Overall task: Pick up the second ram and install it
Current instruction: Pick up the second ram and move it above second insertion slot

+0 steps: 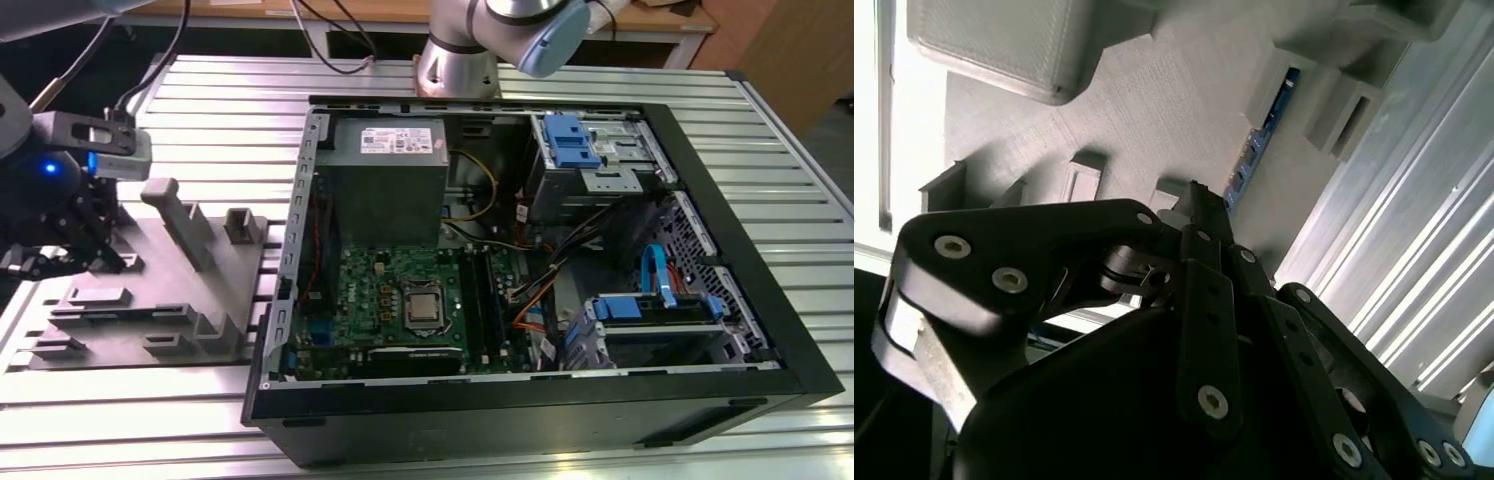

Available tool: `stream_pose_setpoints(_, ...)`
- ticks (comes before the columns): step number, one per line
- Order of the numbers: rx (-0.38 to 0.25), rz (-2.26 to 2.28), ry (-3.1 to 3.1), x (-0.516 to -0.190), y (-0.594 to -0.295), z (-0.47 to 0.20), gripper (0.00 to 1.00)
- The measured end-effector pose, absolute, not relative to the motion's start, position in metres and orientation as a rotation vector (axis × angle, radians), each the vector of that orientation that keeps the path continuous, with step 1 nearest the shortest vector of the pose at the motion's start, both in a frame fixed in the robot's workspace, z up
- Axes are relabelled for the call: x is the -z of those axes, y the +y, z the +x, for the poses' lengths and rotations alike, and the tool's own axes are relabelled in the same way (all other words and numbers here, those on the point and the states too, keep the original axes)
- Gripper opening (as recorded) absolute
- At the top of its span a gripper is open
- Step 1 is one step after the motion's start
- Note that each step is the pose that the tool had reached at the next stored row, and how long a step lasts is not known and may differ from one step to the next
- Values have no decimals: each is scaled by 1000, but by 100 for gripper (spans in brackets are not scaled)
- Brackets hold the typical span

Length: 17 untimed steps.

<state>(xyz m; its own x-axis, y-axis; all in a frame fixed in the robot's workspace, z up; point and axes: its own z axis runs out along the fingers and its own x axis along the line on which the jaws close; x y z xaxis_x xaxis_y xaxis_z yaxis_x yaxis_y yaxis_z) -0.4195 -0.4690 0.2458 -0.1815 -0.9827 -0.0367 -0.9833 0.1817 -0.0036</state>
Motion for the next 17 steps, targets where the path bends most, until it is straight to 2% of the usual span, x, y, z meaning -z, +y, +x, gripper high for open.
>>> stream_pose_setpoints(17,-35,-2123,2275,-240,-477,-420,10)
